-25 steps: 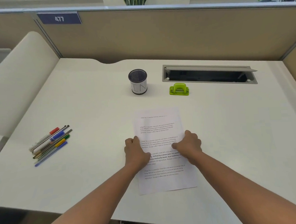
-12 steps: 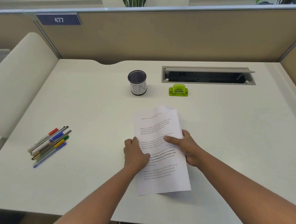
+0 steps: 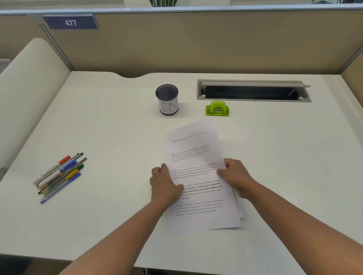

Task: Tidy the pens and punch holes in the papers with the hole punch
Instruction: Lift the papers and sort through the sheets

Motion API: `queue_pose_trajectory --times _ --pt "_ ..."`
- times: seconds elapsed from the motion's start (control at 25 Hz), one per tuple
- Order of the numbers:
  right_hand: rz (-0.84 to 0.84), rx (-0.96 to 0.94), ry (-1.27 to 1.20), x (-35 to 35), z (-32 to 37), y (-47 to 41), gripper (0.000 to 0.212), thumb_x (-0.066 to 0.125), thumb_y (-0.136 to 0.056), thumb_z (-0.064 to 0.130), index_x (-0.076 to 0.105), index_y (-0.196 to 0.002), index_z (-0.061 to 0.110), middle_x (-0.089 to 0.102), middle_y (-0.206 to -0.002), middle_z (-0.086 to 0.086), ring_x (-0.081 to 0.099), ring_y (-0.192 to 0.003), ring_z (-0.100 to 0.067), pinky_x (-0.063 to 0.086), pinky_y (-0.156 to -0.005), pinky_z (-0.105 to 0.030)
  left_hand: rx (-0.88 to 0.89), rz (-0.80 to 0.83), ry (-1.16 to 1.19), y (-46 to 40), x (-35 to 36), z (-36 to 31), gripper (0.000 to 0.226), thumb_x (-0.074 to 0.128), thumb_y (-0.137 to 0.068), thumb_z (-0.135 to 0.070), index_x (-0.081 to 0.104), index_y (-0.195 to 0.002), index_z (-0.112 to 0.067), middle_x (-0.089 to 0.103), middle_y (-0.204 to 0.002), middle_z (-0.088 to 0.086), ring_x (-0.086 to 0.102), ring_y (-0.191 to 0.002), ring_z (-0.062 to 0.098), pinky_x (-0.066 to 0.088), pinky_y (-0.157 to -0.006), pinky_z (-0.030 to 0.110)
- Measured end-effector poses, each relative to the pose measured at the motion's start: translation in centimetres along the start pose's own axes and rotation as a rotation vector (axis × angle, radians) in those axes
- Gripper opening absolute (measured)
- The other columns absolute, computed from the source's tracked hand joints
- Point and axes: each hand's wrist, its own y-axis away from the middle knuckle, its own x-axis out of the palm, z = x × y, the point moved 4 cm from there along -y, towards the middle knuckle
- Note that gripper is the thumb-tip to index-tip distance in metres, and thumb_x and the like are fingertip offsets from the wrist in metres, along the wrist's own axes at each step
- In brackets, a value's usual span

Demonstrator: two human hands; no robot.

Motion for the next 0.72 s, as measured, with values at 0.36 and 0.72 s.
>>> queue_pose_trajectory --times 0.36,0.72 --pt "0.071 -0.390 -0.266 -4.1 5.7 2.8 0.024 0.059 -0.099 0.003 0.077 -0.102 0.019 0.079 -0.106 -0.007 0.076 -0.095 -0.027 0.063 -0.077 -0.036 0.208 0.109 0.917 -2.3 -6.8 -5.9 0.044 0.075 -0.091 -0.020 0.058 -0.131 -0.013 0.076 -0.116 0.005 0.075 -0.102 0.027 0.063 -0.083 0.042" --pt "-0.081 -0.608 -0.366 -5.0 8.5 5.7 0.029 0.060 -0.100 0.012 0.077 -0.103 0.035 0.078 -0.110 0.003 0.073 -0.100 -0.020 0.061 -0.080 -0.029 0.503 -0.113 0.939 0.4 -9.0 -11.2 0.021 0.059 -0.100 -0.019 0.071 -0.104 -0.035 0.078 -0.106 -0.007 0.074 -0.097 0.016 0.059 -0.077 0.027"
